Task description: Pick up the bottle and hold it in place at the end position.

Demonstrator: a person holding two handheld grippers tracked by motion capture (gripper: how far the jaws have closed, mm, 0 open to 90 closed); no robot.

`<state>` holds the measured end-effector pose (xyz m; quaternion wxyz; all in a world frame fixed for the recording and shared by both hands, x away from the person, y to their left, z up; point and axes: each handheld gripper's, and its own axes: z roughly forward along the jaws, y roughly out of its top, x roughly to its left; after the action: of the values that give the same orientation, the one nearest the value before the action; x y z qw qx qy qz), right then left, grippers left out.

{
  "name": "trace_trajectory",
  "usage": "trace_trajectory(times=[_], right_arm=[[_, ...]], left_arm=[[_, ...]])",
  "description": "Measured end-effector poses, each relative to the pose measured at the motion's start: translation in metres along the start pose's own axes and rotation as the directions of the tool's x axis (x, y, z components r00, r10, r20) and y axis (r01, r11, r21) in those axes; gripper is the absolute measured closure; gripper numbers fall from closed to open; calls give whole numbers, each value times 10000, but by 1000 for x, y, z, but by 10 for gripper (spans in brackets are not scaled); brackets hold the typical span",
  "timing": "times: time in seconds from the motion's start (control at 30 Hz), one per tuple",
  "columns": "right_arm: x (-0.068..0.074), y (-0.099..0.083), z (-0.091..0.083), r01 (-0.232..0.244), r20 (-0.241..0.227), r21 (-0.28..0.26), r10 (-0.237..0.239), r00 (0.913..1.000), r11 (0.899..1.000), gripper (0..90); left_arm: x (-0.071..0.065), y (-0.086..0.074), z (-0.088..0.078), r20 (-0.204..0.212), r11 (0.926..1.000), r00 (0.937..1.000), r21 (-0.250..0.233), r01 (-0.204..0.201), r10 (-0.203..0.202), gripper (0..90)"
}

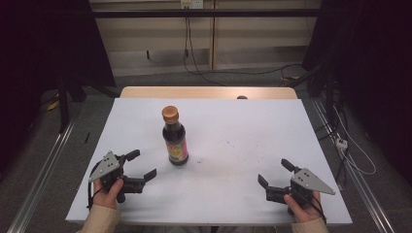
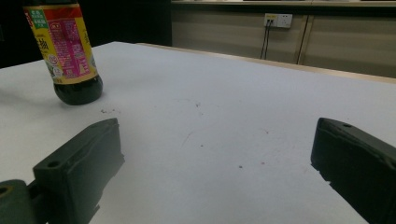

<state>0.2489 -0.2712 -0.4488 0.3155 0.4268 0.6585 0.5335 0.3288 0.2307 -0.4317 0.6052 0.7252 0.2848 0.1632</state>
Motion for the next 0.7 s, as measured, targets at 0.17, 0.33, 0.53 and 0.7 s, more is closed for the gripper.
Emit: trace_trajectory(times=[0.17, 0.33, 0.53, 0.7], right_arm=[[0, 0, 0, 30, -8, 8, -30, 10000, 10000, 14], [0, 0, 1, 37, 4, 25, -37, 10000, 10000, 16], [0, 1, 1, 89, -34, 26, -89, 10000, 10000, 18], [0, 0, 1, 32, -37, 42, -31, 10000, 10000, 20]], left_arm=[[-3, 3, 1, -63, 9999, 10000, -99, -63, 62, 33], [-7, 10, 8, -191, 9998, 9998, -137, -111, 108, 35], [-11, 16, 17, -257, 9999, 9996, -118, -102, 99, 35], [-15, 20, 26, -319, 9999, 9994, -51, -98, 96, 35]])
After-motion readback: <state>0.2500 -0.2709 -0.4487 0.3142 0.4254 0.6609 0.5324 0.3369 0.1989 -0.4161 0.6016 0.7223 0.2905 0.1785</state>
